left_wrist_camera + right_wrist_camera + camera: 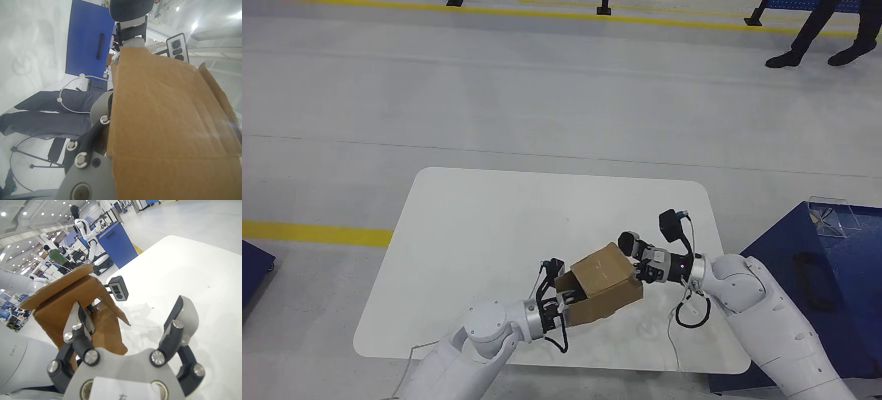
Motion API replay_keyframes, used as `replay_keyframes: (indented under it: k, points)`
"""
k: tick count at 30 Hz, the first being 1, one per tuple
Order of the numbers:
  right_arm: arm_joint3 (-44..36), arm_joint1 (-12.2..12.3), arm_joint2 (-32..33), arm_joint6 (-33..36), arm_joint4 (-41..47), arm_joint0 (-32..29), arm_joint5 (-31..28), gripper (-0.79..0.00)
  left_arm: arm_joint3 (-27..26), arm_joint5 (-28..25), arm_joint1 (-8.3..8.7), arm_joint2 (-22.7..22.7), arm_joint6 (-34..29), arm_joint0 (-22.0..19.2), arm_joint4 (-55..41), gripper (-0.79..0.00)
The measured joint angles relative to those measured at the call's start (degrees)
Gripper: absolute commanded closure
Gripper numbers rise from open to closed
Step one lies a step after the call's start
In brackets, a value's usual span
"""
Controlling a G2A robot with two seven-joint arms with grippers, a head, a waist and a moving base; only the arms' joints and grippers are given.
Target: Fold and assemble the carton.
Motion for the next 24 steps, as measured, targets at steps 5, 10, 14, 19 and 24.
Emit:
replay_keyframes:
  k: [5,10,14,19,24]
  points:
    - [0.5,0.0,0.1,0.1,0.6,0.2,-0.1,-0.785,0.6,-1.3,-0.16,0.0,0.7,0.2,0.2,0.000]
    - [-0.4,0.0,0.1,0.0,-0.2,0.5,0.6,-0.785,1.0,-2.4,-0.43,0.1,0.7,0.3,-0.9,0.000]
    - [-0.5,0.1,0.9,-0.9,-0.4,0.4,0.7,-0.785,1.5,-3.9,-0.87,0.1,2.6,0.7,-3.0,0.000]
    - [-0.2,0.7,4.6,-4.5,-1.5,-0.7,0.1,-0.785,2.0,-6.7,-1.13,-0.8,5.0,1.0,-3.8,0.000]
    - [-0.6,1.7,8.2,-3.4,-0.1,-2.8,-1.0,-0.785,1.3,-10.3,-1.06,-3.0,7.6,2.6,-4.7,0.000]
